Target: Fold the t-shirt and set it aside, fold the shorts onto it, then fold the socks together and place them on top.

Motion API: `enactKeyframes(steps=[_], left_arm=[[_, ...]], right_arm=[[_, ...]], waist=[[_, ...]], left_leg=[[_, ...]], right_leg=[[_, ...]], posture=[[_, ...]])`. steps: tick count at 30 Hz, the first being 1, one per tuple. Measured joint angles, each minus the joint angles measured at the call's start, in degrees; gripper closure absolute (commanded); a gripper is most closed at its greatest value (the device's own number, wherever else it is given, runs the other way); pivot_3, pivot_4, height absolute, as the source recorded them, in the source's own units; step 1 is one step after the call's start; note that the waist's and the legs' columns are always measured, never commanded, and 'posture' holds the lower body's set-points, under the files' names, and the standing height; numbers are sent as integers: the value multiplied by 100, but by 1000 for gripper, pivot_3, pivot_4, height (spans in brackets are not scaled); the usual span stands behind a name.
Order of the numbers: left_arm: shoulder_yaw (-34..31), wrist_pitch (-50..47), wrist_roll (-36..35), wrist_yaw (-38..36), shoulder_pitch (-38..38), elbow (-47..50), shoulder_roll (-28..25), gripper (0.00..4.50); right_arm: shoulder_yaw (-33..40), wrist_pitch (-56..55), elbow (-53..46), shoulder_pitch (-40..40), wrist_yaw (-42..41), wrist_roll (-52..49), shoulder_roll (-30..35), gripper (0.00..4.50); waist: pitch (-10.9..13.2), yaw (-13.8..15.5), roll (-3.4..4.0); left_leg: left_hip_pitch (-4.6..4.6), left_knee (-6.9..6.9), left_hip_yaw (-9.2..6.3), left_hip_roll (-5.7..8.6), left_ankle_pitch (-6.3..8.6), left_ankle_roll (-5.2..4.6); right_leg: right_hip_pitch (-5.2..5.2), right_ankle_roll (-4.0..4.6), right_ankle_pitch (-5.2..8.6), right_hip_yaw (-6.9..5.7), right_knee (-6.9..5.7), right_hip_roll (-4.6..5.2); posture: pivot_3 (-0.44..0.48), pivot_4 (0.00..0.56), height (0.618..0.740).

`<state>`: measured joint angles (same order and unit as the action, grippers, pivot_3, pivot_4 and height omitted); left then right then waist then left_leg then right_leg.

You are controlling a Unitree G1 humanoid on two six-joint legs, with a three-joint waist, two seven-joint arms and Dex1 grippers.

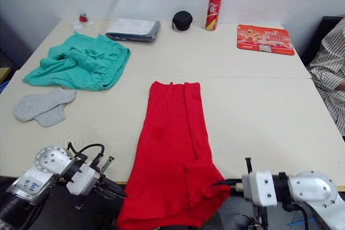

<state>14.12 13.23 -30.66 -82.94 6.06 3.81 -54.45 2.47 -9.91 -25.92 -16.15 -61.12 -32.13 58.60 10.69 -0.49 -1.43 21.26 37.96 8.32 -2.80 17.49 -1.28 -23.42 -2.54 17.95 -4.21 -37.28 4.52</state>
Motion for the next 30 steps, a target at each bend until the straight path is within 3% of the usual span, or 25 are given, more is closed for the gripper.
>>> enactKeyframes(steps=[5, 11, 16, 20, 25, 30], left_arm=[[-668, -1969, -829, 763, 737, -50, 245, 4461], [-957, -3560, -946, 1602, 2320, -1422, 1181, 4461], [-1103, -3655, -320, 2463, 3560, -3125, 2100, 4461], [-1323, -3503, 75, 3002, 4090, -4100, 2490, 4461], [-1587, -3370, 392, 3288, 4203, -4641, 2691, 4461], [-1832, -3371, 450, 3350, 4133, -4722, 2723, 4461]], right_arm=[[240, 1481, 3, 1162, 359, -1024, -109, 4500], [-45, 2623, 1375, 3251, 984, -1088, -1316, 4500], [-446, 2255, 3572, 4792, 1354, 173, -2296, 4500], [-485, 1954, 4941, 5474, 1413, 818, -2769, 4500], [-492, 1751, 5847, 5875, 1370, 1248, -3178, 4500], [-486, 1504, 6010, 5921, 1175, 1428, -3450, 4500]], waist=[[2, 46, -2], [7, 36, -11], [7, 21, -12], [7, -27, -12], [7, -117, -12], [7, -140, -11]], left_leg=[[6, 0, -5, 1, 0, 2], [28, 13, -2, 8, -21, 33], [35, 15, 14, 10, -31, 39], [82, 25, 17, 5, -34, 43], [117, 33, 20, 8, -43, 41], [113, 32, 21, 8, -48, 49]], right_leg=[[-3, -1, 0, -6, 2, -1], [-14, -10, -5, -13, 3, -7], [-26, -12, -4, -9, -2, -12], [-67, -15, -6, -9, -27, -15], [-108, -18, -7, -9, -47, -11], [-110, -18, -7, -4, -52, -11]], posture=[[0, 150, 740], [0, 150, 740], [0, 150, 740], [0, 150, 740], [0, 150, 740], [0, 150, 740]])
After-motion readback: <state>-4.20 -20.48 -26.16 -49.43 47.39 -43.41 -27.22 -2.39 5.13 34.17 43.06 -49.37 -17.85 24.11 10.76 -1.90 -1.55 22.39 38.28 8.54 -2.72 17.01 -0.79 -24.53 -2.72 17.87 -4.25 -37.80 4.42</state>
